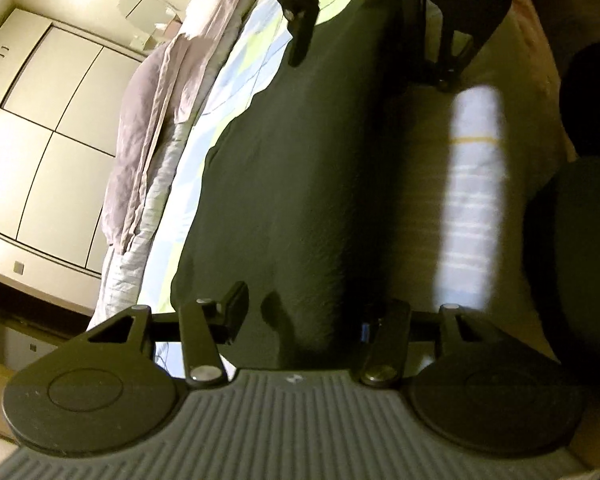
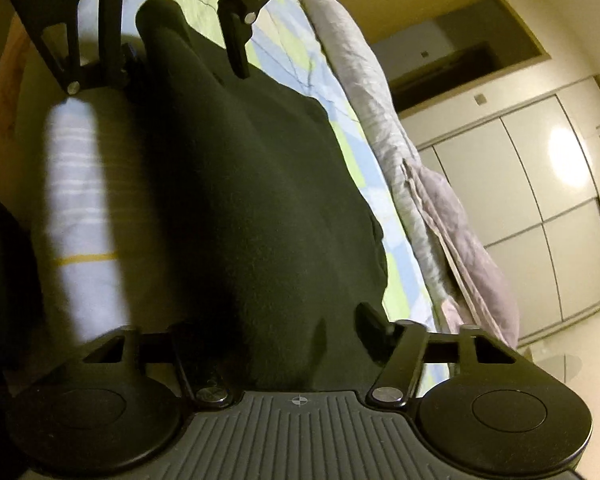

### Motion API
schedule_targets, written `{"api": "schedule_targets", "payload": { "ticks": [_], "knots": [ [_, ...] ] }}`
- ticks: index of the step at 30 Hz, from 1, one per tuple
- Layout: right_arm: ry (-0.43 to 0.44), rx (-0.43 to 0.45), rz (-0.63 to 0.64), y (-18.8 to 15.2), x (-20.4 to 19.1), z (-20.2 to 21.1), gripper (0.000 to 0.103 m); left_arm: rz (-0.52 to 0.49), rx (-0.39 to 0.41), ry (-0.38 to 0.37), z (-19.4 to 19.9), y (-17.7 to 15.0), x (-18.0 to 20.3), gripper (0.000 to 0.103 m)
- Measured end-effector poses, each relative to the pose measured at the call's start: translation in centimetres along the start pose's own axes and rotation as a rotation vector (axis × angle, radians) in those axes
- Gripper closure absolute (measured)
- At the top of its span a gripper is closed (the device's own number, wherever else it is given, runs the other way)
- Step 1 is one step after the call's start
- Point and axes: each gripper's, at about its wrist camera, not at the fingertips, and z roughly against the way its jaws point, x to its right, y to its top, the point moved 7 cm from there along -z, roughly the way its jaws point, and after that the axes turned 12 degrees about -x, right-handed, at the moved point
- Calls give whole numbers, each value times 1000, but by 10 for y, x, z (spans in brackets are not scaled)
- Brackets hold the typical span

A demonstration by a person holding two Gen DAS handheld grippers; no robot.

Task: Fold clothes

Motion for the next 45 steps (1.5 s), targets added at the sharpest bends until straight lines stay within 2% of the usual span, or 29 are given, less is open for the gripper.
{"api": "schedule_targets", "payload": {
  "ticks": [2, 4, 6, 8, 10, 11, 13, 16, 20, 24, 33, 37, 45],
  "knots": [
    [8, 19, 14, -1, 0, -8, 63, 7, -12, -10, -5, 2, -3, 55],
    [26, 43, 22, -3, -3, -10, 69, 11, -26, -23, -7, 3, -7, 55],
    [54, 63, 15, -5, 0, -12, 74, 15, -45, -51, -11, 6, -10, 62],
    [97, 70, 9, -7, 4, -9, 77, 19, -67, -96, -13, 7, -13, 66],
    [141, 73, 10, -7, 9, -5, 79, 15, -96, -136, -15, 7, -17, 74],
    [167, 68, 14, -6, 13, -4, 81, 14, -108, -150, -13, 6, -19, 81],
    [218, 44, 22, -2, 23, -4, 85, 18, -137, -186, -11, 5, -27, 87],
    [280, 5, 25, 5, 40, 6, 87, 23, -172, -243, -4, 6, -46, 90],
    [338, -24, 26, 17, 73, 32, 88, 44, -193, -297, 18, 15, -90, 91],
    [389, -50, 32, 26, 107, 68, 89, 43, -187, -337, 45, 25, -119, 91],
    [477, -125, 40, 22, 176, 143, 89, 10, -140, -403, 121, 57, -154, 91],
    [471, -156, 2, 12, 202, 171, 89, -9, -105, -401, 145, 76, -170, 91],
    [391, -209, -104, -14, 255, 204, 89, -66, -11, -348, 170, 127, -200, 91]
  ]
}}
